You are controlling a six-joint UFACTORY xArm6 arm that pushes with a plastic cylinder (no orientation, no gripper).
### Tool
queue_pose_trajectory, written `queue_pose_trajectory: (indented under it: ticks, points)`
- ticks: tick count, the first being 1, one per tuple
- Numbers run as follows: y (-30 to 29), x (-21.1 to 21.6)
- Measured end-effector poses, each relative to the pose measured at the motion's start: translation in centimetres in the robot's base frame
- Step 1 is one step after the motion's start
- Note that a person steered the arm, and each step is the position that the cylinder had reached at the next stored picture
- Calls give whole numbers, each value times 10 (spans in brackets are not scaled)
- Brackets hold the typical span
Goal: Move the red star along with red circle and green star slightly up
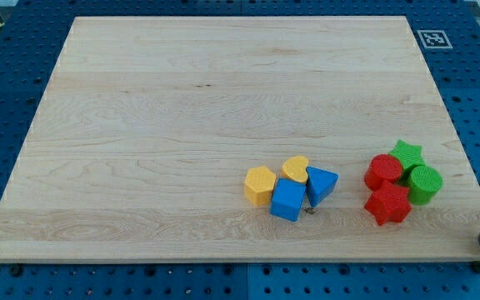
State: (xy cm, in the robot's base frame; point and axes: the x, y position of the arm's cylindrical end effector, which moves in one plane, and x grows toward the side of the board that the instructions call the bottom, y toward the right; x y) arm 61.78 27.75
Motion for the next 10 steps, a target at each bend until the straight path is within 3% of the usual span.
queue_pose_trajectory:
  ticks: [4, 8, 10]
  points:
    - [-106, -1]
    - [-104, -44]
    - [-79, -35]
